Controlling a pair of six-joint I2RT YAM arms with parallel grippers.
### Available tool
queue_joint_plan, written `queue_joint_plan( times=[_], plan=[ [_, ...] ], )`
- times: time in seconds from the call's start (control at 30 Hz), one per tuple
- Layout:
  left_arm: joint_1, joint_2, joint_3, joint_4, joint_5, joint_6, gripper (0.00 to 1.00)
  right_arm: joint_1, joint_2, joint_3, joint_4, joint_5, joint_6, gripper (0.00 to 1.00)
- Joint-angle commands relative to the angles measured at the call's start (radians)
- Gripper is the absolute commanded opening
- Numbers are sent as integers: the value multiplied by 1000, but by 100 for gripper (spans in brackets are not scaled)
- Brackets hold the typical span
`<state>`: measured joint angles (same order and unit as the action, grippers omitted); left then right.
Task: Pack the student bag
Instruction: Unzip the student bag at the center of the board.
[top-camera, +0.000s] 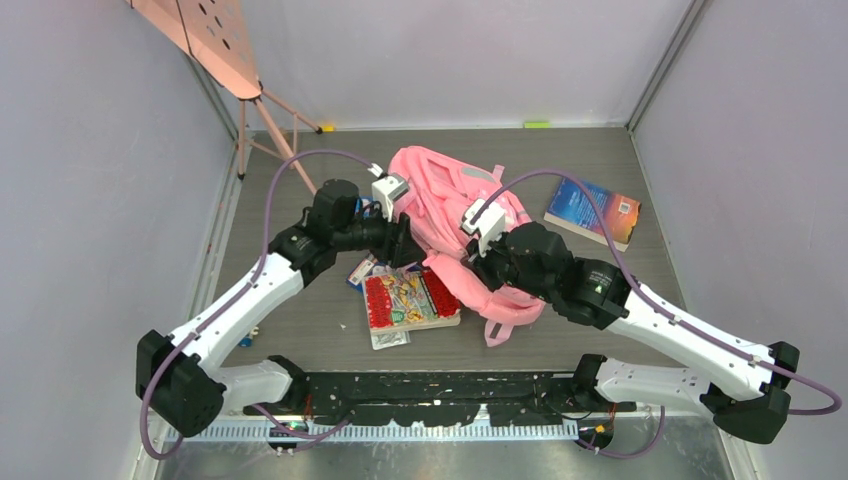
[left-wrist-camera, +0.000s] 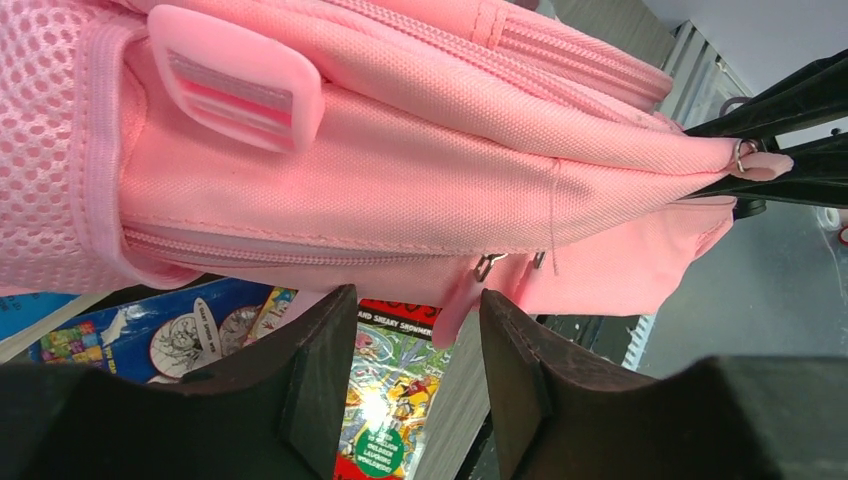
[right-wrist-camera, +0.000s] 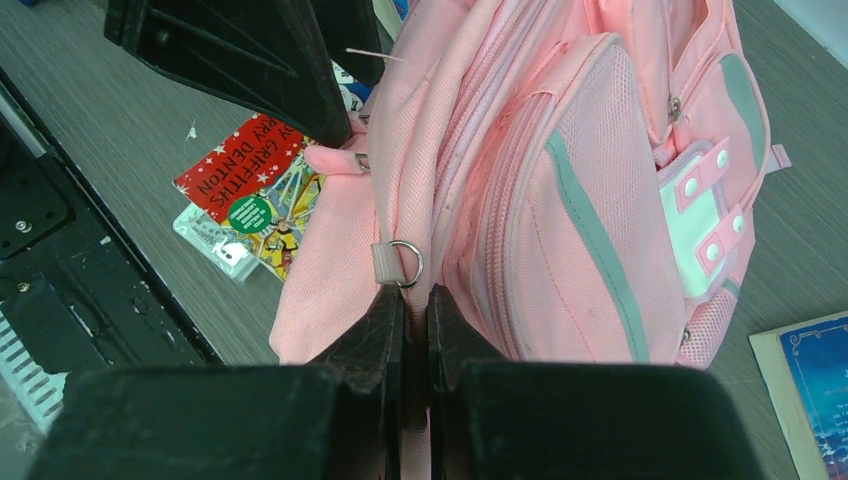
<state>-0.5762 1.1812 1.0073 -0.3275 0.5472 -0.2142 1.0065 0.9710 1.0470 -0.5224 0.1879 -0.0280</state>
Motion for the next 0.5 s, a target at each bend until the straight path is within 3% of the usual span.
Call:
queue_joint_plan(
  times=[0.0,0.23,0.47],
  plan=[
    [-25,9,-3,68,17,-19,50,4,-28,24,195,-7,-1,0],
    [-50,16,-8,84,14,-28,45,4,-27,25,197,-14,3,0],
    [-60,17,-6,80,-9,-26,0,4,-30,24,198,1,6,0]
  ],
)
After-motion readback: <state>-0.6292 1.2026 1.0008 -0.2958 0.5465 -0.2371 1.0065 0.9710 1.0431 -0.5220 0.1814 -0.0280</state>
